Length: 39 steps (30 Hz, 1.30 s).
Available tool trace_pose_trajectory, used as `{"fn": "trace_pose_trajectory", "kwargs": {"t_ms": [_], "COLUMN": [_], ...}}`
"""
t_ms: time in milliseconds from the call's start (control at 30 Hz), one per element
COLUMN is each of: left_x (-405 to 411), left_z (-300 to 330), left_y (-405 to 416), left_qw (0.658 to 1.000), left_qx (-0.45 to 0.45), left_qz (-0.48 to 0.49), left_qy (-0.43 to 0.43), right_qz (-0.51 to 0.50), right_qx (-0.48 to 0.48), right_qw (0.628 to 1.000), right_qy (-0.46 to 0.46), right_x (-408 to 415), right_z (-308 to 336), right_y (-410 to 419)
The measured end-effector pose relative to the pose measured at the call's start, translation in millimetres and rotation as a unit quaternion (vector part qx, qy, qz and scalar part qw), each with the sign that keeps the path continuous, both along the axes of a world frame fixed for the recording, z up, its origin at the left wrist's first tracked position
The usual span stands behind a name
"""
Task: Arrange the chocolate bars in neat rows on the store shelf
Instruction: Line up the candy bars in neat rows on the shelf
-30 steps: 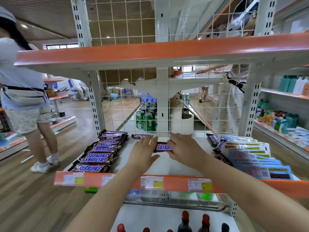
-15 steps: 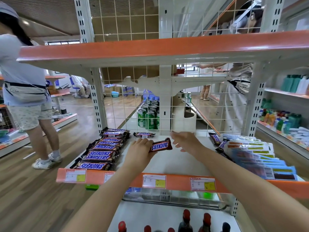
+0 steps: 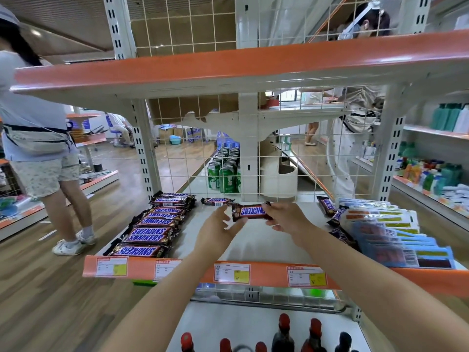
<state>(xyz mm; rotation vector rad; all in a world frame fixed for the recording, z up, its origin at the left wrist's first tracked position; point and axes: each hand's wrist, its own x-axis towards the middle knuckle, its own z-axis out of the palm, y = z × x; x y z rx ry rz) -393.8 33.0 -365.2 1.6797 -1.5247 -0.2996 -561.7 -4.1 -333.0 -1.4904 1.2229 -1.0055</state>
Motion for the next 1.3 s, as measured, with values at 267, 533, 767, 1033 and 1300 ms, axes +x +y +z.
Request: {"fn": "trace_pose_trajectory", "kwargs": {"t_ms": [267,533,767,1033,1300], "left_x": [-14.6,-18.4,-15.8,-7.6,0.9], "left_z": [10.2,6.2,9.6,-12.1,-18.5], "left_y": [-10.8,-33.8,-74.1,-133.6,-175.8], "left_qw": [0.955,0.955,0.949,0.967,0.97], "left_qx": [0.068,0.115,0.24,0.233,0.205], "left_qz": [-0.029,-0.031,-0.019,0.044,0.081], "left_qy": [0.288,0.272,0.203,0.096,-0.103], "right_qz": [0.012,-0.001,-0.012,-0.019,0.0], "right_qx": [0.052,0.079,0.098,0.032,-0.119], "right_qw": [0.998,0.997,0.993,0.977,0.932], "right_qy": [-0.023,0.01,0.066,0.211,0.343], "right_x": [-4.9,-8.6,-2.5,17.7,33.6], "right_z": [-4.0,-9.7,-17.2,-38.3,-54.3], "right_y": [-12.5,-41.4,-80.2,-130.2,-161.6]}}
